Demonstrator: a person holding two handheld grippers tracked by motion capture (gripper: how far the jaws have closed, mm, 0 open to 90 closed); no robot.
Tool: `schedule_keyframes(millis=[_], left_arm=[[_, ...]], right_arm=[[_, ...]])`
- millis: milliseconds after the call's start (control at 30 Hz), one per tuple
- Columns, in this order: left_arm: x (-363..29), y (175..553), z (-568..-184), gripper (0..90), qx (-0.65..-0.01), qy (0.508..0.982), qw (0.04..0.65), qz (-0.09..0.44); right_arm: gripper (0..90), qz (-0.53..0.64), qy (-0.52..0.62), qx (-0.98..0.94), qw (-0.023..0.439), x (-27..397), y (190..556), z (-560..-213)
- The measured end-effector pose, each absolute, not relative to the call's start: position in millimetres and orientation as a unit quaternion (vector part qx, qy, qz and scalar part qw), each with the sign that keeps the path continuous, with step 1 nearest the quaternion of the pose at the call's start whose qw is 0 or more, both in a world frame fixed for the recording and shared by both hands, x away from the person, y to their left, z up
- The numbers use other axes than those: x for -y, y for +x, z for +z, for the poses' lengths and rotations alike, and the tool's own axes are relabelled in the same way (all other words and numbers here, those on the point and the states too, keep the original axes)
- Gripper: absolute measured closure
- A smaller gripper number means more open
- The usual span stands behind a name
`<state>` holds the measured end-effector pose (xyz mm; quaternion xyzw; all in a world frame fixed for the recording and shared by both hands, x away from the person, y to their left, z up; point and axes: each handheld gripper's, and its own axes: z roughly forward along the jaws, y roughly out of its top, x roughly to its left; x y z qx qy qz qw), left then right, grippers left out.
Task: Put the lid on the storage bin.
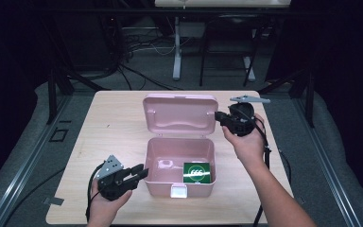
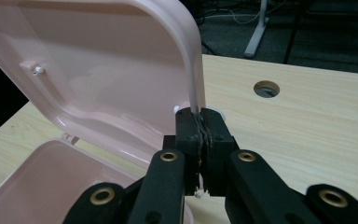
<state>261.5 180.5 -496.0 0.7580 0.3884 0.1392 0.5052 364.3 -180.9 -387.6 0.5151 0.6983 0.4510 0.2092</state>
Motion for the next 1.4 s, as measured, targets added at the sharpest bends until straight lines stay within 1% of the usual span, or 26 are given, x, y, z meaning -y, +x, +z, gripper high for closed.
schedule_keyframes(millis=[133, 200, 333, 467, 633, 1067, 1400], left_arm=[[-181, 262, -496, 70.0, -0.388, 0.757, 0.507, 0.138], [-181, 262, -497, 70.0, -0.388, 0.757, 0.508, 0.137], [-181, 262, -497, 69.9, -0.388, 0.756, 0.508, 0.136], [-181, 262, -496, 69.8, -0.389, 0.757, 0.507, 0.137], [-181, 262, -496, 69.7, -0.389, 0.757, 0.507, 0.136], [-182, 262, -496, 69.3, -0.387, 0.758, 0.507, 0.135], [-182, 265, -489, 63.9, -0.387, 0.758, 0.507, 0.139]], right_arm=[[87.2, 0.458, 0.511, -0.695, 0.216, 181, 359, -390], [86.9, 0.468, 0.513, -0.690, 0.205, 184, 355, -392], [87.0, 0.478, 0.511, -0.686, 0.201, 186, 350, -394], [88.0, 0.490, 0.510, -0.681, 0.188, 190, 342, -397], [88.1, 0.489, 0.503, -0.681, 0.209, 187, 333, -399], [87.9, 0.516, 0.504, -0.657, 0.222, 187, 317, -411], [87.9, 0.519, 0.493, -0.659, 0.230, 187, 306, -417]])
